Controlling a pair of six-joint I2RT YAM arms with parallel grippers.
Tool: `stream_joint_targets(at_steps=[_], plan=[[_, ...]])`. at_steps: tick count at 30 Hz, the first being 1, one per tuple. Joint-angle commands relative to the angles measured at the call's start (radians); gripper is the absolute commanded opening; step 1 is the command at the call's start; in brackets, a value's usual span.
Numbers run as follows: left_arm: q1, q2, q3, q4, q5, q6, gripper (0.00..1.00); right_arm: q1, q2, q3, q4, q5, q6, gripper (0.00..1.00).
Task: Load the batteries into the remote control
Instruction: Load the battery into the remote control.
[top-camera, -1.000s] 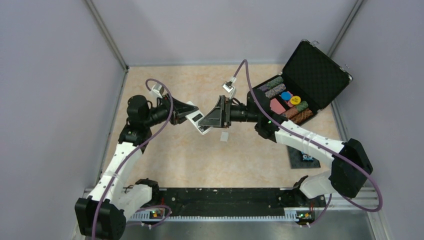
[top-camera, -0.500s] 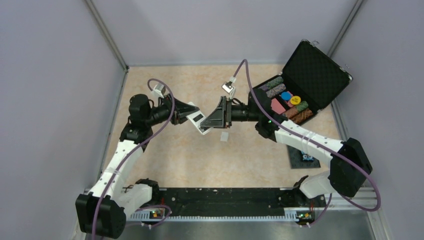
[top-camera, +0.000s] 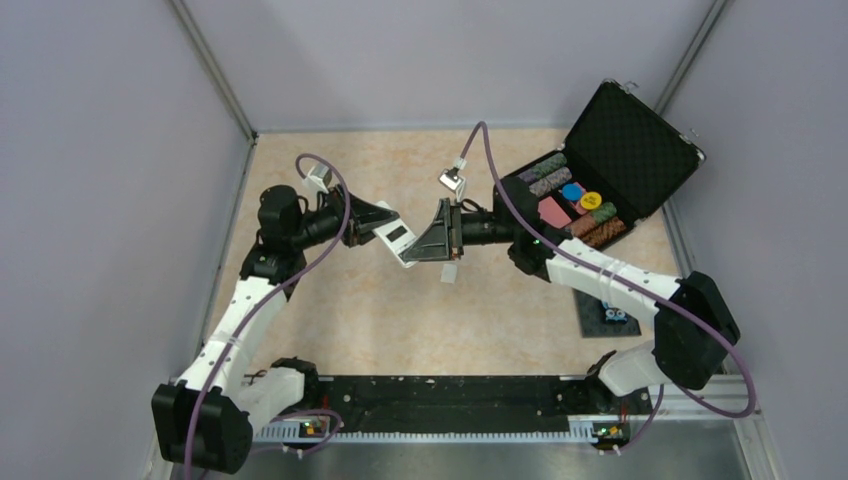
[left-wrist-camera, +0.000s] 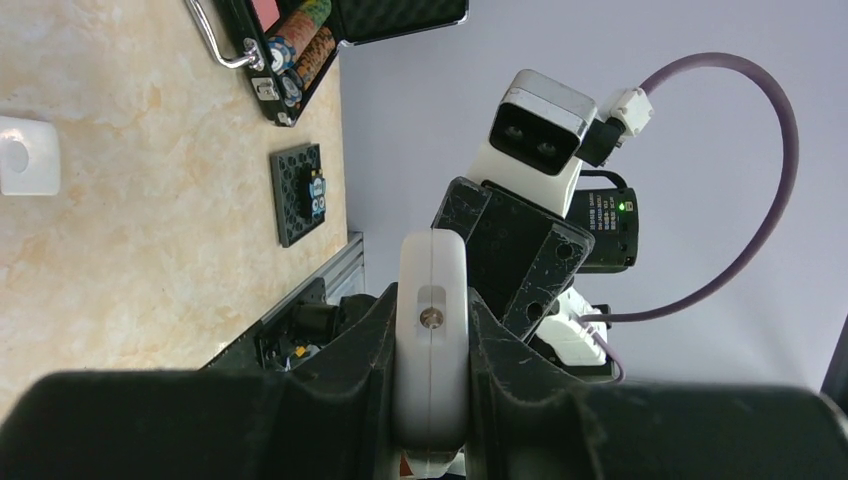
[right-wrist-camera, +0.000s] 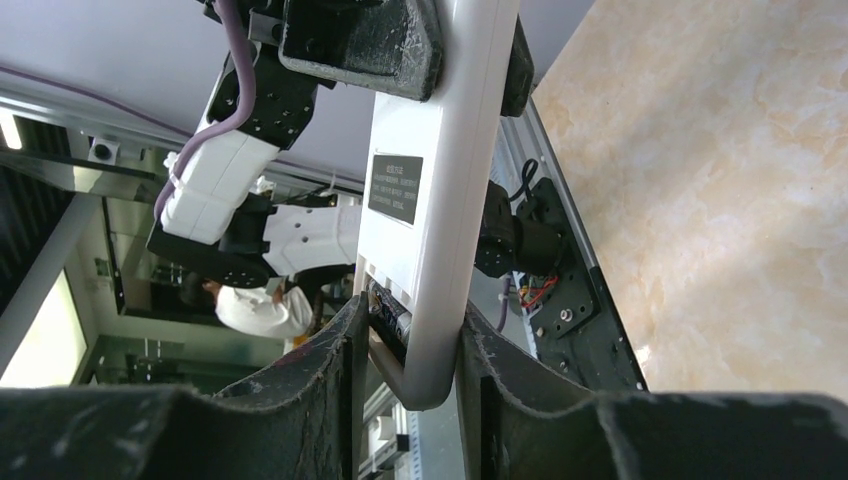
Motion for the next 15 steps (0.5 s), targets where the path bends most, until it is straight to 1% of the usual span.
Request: stream_joint_targets(at_steps=[1,3,5,6,7,11,12,13,15], plan=[[0.001,0.004,0.044,0.037,-0.026,0.006,0.00,-0.009,0.010,0.030,0.061,-0.043,-0.017,0.25],[0.001,0.006,0.045,0.037,-0.025,0.007,0.00,-0.013,0.012,0.027,0.072,-0.050,-0.007,0.18],[0.001,0.003,0.045,0.037,-0.025,0.010,0.00,-0.015,0.012,0.028,0.083,-0.054,0.003,0.20],[0.001,0.002,0.043,0.036,-0.025,0.012,0.00,-0.017,0.012,0.029,0.088,-0.057,0.009,0.23],[0.001,0.003,0.044,0.038,-0.025,0.015,0.00,-0.019,0.009,0.030,0.091,-0.058,0.016,0.29],[0.001,-0.011,0.039,0.069,-0.023,0.031,0.00,-0.028,-0.019,0.036,0.098,-0.036,0.027,0.64],[0.001,-0.017,0.038,0.078,-0.024,0.039,0.00,-0.029,-0.030,0.037,0.095,-0.025,0.026,0.70],[0.001,-0.022,0.038,0.084,-0.026,0.049,0.00,-0.031,-0.040,0.037,0.089,-0.013,0.021,0.73],[0.001,-0.032,0.039,0.091,-0.029,0.074,0.00,-0.036,-0.057,0.042,0.074,0.002,0.013,0.74]])
